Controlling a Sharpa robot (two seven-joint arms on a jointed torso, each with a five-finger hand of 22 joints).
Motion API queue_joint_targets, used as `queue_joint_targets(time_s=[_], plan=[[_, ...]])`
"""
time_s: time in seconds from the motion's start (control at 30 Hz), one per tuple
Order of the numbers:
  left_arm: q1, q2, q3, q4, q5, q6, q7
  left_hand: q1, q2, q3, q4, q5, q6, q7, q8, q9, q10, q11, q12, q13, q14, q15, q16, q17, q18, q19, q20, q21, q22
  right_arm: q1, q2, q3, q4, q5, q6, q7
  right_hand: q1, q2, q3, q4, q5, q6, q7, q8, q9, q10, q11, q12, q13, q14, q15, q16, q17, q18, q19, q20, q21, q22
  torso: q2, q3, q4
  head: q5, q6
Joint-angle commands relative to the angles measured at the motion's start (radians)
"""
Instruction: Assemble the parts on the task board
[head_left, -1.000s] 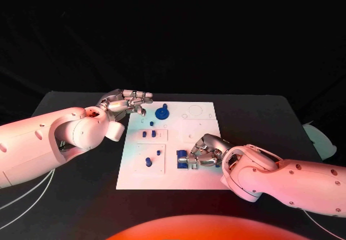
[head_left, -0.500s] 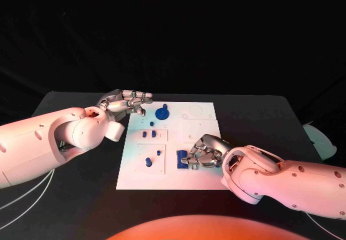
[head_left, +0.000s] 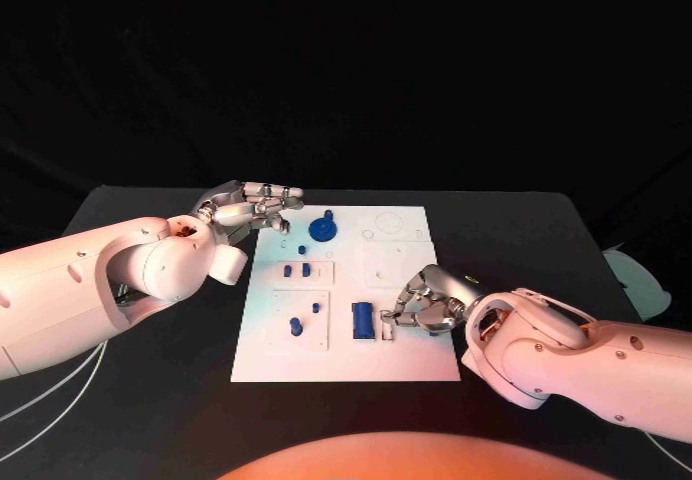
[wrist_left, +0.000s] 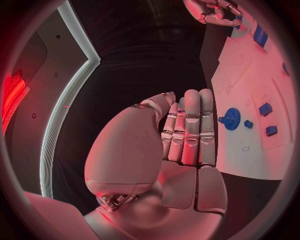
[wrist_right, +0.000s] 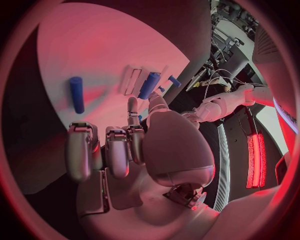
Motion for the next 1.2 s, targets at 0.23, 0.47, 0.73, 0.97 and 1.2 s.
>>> queue_joint_targets(time_s=[0.23,0.47,0.73,0.97,1.2], plan=[[0.001,0.008,-0.001,-0.003,0.002,0.016,0.003,-0.005,0.003,-0.005,0.000,0.003,-0.007,0.003,0.000,-0.001,-0.006,0.000,0.007,0.001,-0.006,0.001,-0.004,-0.001,0.013,0.003,0.002,-0.005,-0.001,0.029,-0.117,0.001,0.038,-0.069,0.014,0.033,0.032,0.043,0.011,0.010,0.037,-0.020,0.008,-0.028,-0.011,0.054,0.008,0.008,0.179,0.102,0.002,0.002,0.245,-0.017,0.054,-0.004,0.011,0.226,-0.005,0.0033,-0.0074,-0.020,0.006],[0.001,0.011,-0.002,-0.005,0.002,0.017,0.002,-0.005,0.003,-0.005,0.000,0.003,-0.007,0.003,0.000,-0.001,-0.006,0.000,0.007,0.001,-0.006,0.001,-0.004,-0.001,0.013,0.003,0.002,-0.005,-0.001,0.022,-0.165,-0.005,0.038,-0.119,0.048,0.006,0.035,0.044,0.007,0.014,0.041,-0.007,0.005,-0.027,-0.010,0.058,0.006,0.015,0.184,0.104,0.001,0.006,0.254,-0.020,0.060,-0.004,0.026,0.230,-0.005,0.0028,-0.0080,-0.027,0.007],[0.000,0.011,-0.003,-0.006,0.002,0.017,0.002,-0.005,0.003,-0.005,0.000,0.003,-0.007,0.003,0.000,-0.001,-0.006,0.000,0.007,0.001,-0.006,0.001,-0.004,-0.001,0.013,0.003,0.002,-0.005,-0.001,-0.006,-0.161,-0.008,0.018,-0.146,0.066,-0.032,0.017,0.032,-0.016,0.035,0.054,0.005,0.003,-0.030,-0.010,0.056,0.004,0.008,0.180,0.103,0.001,0.003,0.248,-0.018,0.057,-0.004,0.018,0.227,-0.004,0.0016,-0.0040,-0.031,0.003],[0.000,0.009,-0.003,-0.005,0.002,0.017,0.002,-0.005,0.003,-0.005,0.000,0.003,-0.007,0.003,0.000,-0.001,-0.006,0.000,0.007,0.001,-0.006,0.001,-0.004,-0.001,0.013,0.003,0.002,-0.005,-0.001,-0.027,-0.140,-0.009,-0.007,-0.154,0.068,-0.042,0.008,0.026,-0.027,0.040,0.057,0.010,0.003,-0.030,-0.008,0.053,0.004,0.000,0.175,0.101,0.000,0.001,0.243,-0.016,0.053,-0.004,0.008,0.225,-0.004,0.0015,-0.0042,-0.029,0.000],[0.000,0.007,-0.003,-0.004,0.002,0.017,0.003,-0.005,0.003,-0.005,0.000,0.003,-0.007,0.003,0.000,-0.001,-0.006,0.000,0.007,0.001,-0.006,0.001,-0.004,-0.001,0.013,0.003,0.002,-0.005,-0.001,-0.038,-0.116,-0.009,-0.031,-0.165,0.072,-0.045,0.000,0.019,-0.038,0.041,0.056,0.009,0.003,-0.032,-0.007,0.050,0.004,-0.006,0.170,0.100,0.000,-0.001,0.238,-0.015,0.051,-0.004,0.002,0.223,-0.004,0.0018,-0.0046,-0.028,-0.002]])
